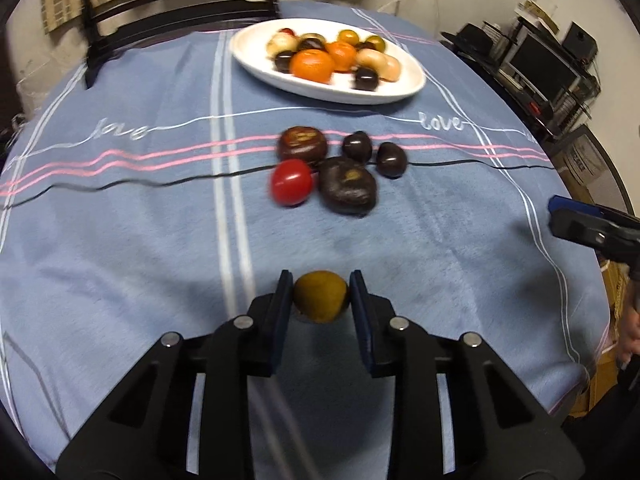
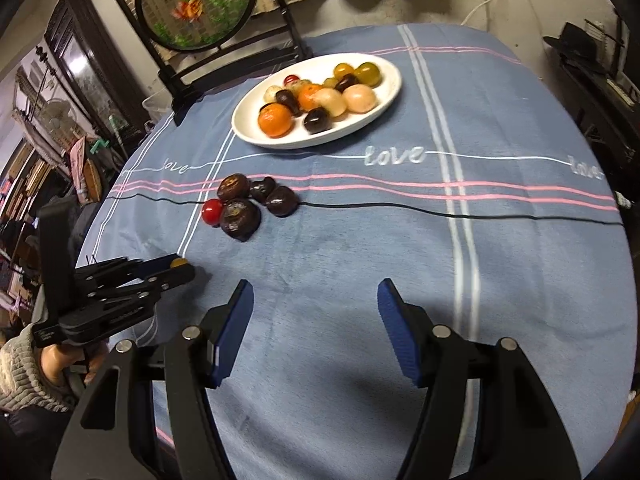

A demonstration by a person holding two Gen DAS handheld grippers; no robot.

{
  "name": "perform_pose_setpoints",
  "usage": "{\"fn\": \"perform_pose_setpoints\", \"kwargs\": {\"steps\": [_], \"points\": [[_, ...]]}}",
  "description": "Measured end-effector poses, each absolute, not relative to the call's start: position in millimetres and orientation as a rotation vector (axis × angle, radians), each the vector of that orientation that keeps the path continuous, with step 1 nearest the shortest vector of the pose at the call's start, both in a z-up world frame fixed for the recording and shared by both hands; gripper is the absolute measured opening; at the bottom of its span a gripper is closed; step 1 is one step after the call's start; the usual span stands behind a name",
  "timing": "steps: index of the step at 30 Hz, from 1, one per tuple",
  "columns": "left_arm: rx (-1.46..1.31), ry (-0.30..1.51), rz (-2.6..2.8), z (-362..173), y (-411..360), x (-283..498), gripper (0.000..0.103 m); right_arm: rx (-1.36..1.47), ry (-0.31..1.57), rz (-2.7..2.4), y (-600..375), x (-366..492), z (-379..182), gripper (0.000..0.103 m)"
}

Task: Organize fruits
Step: 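Grasp a dark plum with the right gripper while the left holds the yellow-brown fruit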

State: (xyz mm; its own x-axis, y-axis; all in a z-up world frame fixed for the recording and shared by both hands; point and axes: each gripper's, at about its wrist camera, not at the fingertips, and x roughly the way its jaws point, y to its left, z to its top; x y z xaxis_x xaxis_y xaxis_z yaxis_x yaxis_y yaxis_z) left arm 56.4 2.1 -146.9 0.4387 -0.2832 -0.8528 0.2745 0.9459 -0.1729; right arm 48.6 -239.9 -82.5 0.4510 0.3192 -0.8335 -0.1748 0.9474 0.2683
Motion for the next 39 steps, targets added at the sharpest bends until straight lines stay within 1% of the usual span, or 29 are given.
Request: {"fn": "perform_pose_setpoints", "kwargs": {"steps": [6, 9, 13, 19, 23, 24, 25, 29, 32, 34, 39], "points": [[-0.076, 1.081, -0.229, -147.4, 43.1, 33.1, 0.029, 0.103, 1.089, 0.426, -197.7, 81.1, -97.3, 0.065], [-0.099, 1.092, -0.174, -149.8, 57.8, 24.6, 0.029, 0.048, 1.076, 0.378, -189.3, 103.7, -106.1, 0.065], [-0.124, 1.11, -0.122, -153.2, 69.8, 16.7, 0.029, 0.008, 1.09, 0.343, -191.0, 129.1, -119.9, 0.065], [-0.155, 1.125, -0.083, -155.9, 75.8, 11.5, 0.029, -0.052, 1.07, 0.386, -182.3, 138.9, -129.9, 0.065], [-0.152, 1.132, -0.082, -155.6, 71.7, 13.0, 0.029, -0.053, 1.085, 0.432, -174.7, 145.3, -136.5, 0.055], [-0.151, 1.134, -0.082, -155.8, 71.2, 13.6, 0.029, -0.058, 1.09, 0.442, -172.4, 146.7, -138.4, 0.049], [-0.151, 1.137, -0.081, -156.2, 70.7, 14.0, 0.029, -0.062, 1.096, 0.45, -169.3, 147.9, -140.3, 0.046], [-0.154, 1.149, -0.077, -158.3, 70.8, 15.1, 0.029, -0.054, 1.101, 0.458, -166.0, 153.3, -144.1, 0.042], [-0.151, 1.155, -0.079, -159.3, 69.9, 16.2, 0.029, -0.046, 1.108, 0.458, -167.5, 155.0, -147.0, 0.042], [-0.151, 1.157, -0.082, -159.7, 69.2, 17.4, 0.029, -0.041, 1.108, 0.453, -167.9, 154.9, -147.3, 0.038], [-0.145, 1.159, -0.094, -159.8, 66.6, 19.5, 0.029, -0.038, 1.111, 0.45, -169.1, 155.7, -147.3, 0.037]]}}
